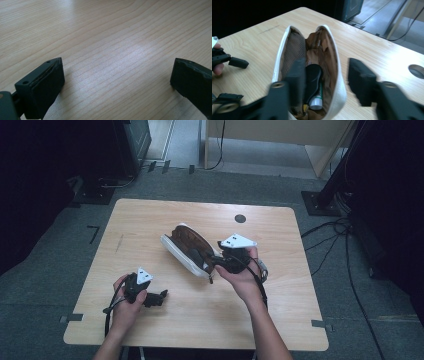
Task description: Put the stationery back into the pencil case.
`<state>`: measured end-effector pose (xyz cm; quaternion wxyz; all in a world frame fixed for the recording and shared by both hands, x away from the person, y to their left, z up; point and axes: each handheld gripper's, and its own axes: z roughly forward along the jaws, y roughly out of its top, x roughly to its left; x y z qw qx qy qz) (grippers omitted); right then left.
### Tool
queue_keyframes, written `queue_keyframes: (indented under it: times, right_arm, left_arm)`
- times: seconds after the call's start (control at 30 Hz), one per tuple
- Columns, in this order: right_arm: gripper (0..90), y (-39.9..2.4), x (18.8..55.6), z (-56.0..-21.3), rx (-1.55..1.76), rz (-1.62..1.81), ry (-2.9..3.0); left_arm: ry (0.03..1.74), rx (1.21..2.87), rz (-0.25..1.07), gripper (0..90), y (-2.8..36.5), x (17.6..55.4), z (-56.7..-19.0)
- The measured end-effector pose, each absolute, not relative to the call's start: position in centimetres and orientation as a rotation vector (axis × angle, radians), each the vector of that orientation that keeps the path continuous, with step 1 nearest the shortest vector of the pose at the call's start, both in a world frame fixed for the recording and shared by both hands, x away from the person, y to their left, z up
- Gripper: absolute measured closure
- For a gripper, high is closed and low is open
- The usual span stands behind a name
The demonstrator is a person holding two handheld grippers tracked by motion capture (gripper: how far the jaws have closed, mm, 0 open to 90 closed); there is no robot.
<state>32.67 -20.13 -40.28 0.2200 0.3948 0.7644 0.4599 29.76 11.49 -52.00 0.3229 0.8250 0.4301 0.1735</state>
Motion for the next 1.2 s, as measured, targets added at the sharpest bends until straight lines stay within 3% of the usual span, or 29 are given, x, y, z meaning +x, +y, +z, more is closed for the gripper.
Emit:
queue_keyframes:
  times: [0.03, 0.07, 0.1, 0.37, 1.2]
  right_arm:
    - [27.7, -20.6, 32.4, -40.2, 1.116, 1.266, 2.103]
    - [27.7, -20.6, 32.4, -40.2, 1.116, 1.266, 2.103]
    - [18.3, -21.1, 32.2, -40.2, 1.139, 1.253, 2.097]
    - [0.0, -23.5, 31.5, -40.6, 1.217, 1.228, 2.055]
    - [0.0, -30.1, 29.9, -44.5, 1.386, 1.091, 1.992]
  left_arm:
    - [1.129, 2.165, 0.455, 0.0, 11.5, 29.8, -52.0]
    - [1.129, 2.165, 0.455, 0.0, 11.5, 29.8, -52.0]
    - [1.129, 2.165, 0.456, 0.0, 11.5, 29.8, -52.0]
    - [1.128, 2.167, 0.456, 0.0, 11.5, 29.8, -52.0]
    - [1.130, 2.165, 0.455, 0.0, 11.5, 29.8, -52.0]
